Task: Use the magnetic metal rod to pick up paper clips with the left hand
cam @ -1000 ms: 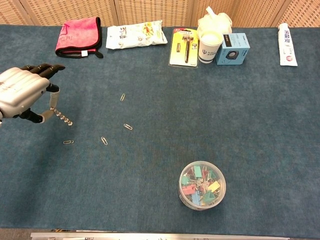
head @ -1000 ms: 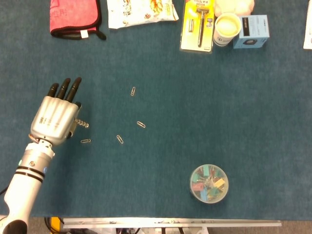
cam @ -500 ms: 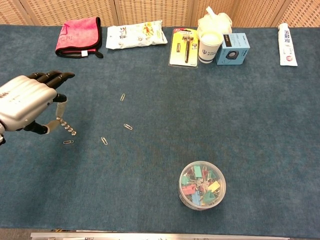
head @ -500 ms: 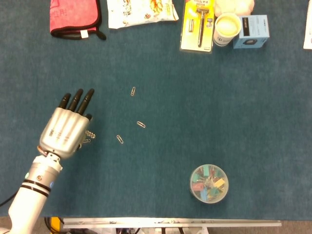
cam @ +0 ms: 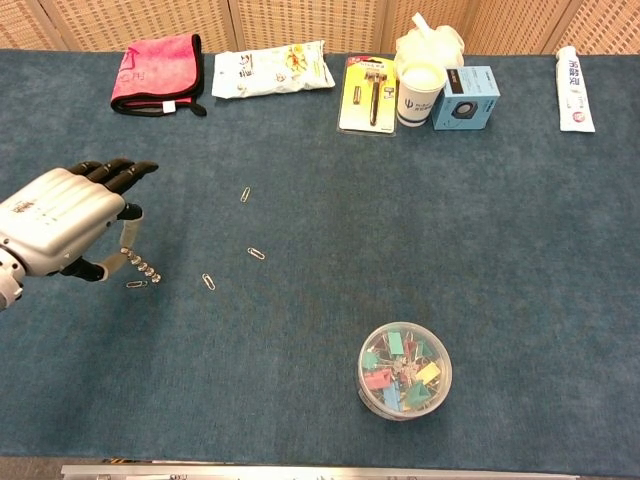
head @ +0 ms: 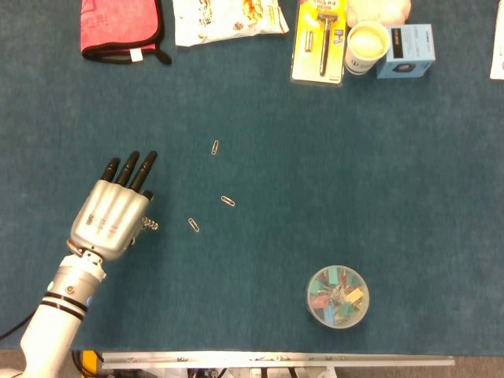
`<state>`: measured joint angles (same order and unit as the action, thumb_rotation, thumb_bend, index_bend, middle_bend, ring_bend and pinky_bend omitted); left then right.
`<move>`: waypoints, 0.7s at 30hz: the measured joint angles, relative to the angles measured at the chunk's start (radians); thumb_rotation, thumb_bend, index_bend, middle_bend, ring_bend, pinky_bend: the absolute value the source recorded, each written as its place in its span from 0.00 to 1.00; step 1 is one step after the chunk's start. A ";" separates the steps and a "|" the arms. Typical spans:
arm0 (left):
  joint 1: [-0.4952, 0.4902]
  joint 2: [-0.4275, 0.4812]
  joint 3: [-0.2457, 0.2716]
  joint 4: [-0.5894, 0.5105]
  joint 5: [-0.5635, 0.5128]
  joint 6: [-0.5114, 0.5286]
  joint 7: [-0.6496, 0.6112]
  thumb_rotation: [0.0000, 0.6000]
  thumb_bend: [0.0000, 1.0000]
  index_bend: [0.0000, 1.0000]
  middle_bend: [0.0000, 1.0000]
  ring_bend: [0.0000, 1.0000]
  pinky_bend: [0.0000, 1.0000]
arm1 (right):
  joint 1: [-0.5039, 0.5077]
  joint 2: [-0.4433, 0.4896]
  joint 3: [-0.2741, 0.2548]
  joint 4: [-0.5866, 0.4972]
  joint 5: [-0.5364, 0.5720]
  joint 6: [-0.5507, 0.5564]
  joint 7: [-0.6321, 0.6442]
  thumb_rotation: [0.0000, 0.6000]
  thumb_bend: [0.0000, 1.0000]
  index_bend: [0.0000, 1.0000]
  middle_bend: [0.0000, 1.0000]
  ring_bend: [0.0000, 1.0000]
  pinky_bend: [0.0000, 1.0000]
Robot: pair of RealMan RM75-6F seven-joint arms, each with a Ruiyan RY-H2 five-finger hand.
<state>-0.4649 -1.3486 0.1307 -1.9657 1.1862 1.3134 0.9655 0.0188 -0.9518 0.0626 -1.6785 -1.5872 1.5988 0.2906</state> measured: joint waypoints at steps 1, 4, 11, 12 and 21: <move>0.002 0.000 0.000 0.001 0.001 0.000 0.000 1.00 0.36 0.53 0.00 0.00 0.13 | 0.000 0.000 0.000 0.000 0.000 0.000 0.000 1.00 0.12 0.20 0.19 0.18 0.31; 0.008 0.002 0.000 0.002 0.004 0.000 -0.004 1.00 0.36 0.53 0.00 0.00 0.13 | -0.001 -0.001 0.000 0.000 -0.001 0.001 -0.002 1.00 0.12 0.20 0.19 0.18 0.31; 0.017 -0.003 -0.002 0.015 0.007 -0.011 -0.010 1.00 0.36 0.53 0.00 0.00 0.13 | -0.001 -0.001 -0.001 -0.002 -0.002 0.003 -0.004 1.00 0.12 0.20 0.19 0.18 0.31; 0.018 -0.004 -0.002 0.018 0.007 -0.012 -0.011 1.00 0.36 0.53 0.00 0.00 0.13 | -0.001 0.000 0.000 -0.002 -0.002 0.003 -0.004 1.00 0.12 0.20 0.19 0.18 0.31; 0.026 -0.016 -0.010 0.033 0.005 -0.022 -0.011 1.00 0.36 0.53 0.00 0.00 0.13 | -0.001 0.001 0.000 -0.001 -0.001 0.003 0.000 1.00 0.12 0.20 0.19 0.18 0.31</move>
<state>-0.4387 -1.3643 0.1211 -1.9331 1.1914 1.2913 0.9545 0.0175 -0.9504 0.0625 -1.6797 -1.5878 1.6016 0.2902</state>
